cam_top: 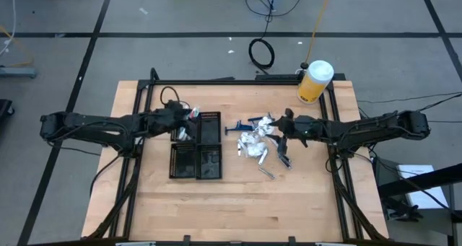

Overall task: Pick & Place Travel size toiletries
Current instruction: Put the cotton pack into the top right black bin

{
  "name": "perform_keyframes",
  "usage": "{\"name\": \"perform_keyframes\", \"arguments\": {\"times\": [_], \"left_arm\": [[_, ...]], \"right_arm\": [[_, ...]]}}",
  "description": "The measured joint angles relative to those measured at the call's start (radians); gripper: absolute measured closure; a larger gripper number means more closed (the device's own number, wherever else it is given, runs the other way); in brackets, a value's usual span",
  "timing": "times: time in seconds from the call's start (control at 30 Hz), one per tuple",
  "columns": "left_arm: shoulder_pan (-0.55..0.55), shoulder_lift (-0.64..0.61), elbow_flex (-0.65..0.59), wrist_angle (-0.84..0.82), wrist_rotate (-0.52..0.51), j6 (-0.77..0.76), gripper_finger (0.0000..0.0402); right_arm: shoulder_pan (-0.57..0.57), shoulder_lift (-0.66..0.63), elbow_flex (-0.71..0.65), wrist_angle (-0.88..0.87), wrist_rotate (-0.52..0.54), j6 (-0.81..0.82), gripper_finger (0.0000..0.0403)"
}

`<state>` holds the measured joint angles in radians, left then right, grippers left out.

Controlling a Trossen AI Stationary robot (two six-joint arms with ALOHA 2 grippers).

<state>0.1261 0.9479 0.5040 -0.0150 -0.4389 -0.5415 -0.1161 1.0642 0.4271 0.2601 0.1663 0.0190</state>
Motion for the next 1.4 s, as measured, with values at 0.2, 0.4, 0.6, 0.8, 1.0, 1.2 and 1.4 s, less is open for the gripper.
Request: {"name": "perform_keyframes", "arguments": {"times": [0.2, 0.4, 0.6, 0.8, 1.0, 1.2, 1.4], "left_arm": [[0.0, 0.049, 0.0, 0.147, -0.02, 0.124, 0.0117], [0.005, 0.119, 0.0, 0.207, -0.026, 0.137, 0.0117], [0.005, 0.189, 0.001, 0.237, -0.026, 0.114, 0.0116], [0.005, 0.242, 0.001, 0.257, -0.025, 0.115, 0.0117], [0.005, 0.256, 0.001, 0.275, -0.024, 0.119, 0.0117], [0.005, 0.256, 0.001, 0.28, -0.024, 0.133, 0.0117], [0.005, 0.256, 0.001, 0.281, -0.024, 0.137, 0.0117]], "right_arm": [[-0.028, 0.067, 0.0, -0.051, 0.069, 0.02, 0.0193], [-0.055, 0.233, 0.0, 0.086, 0.069, -0.033, 0.0193], [-0.109, 0.335, 0.0, 0.144, 0.069, -0.039, 0.0193], [-0.121, 0.366, 0.0, 0.144, 0.064, -0.039, 0.0193], [-0.123, 0.375, 0.0, 0.14, 0.013, -0.039, 0.022], [-0.141, 0.37, 0.0, 0.117, 0.011, -0.038, 0.0296], [-0.152, 0.37, 0.0, 0.112, 0.011, -0.053, 0.0382]]}}
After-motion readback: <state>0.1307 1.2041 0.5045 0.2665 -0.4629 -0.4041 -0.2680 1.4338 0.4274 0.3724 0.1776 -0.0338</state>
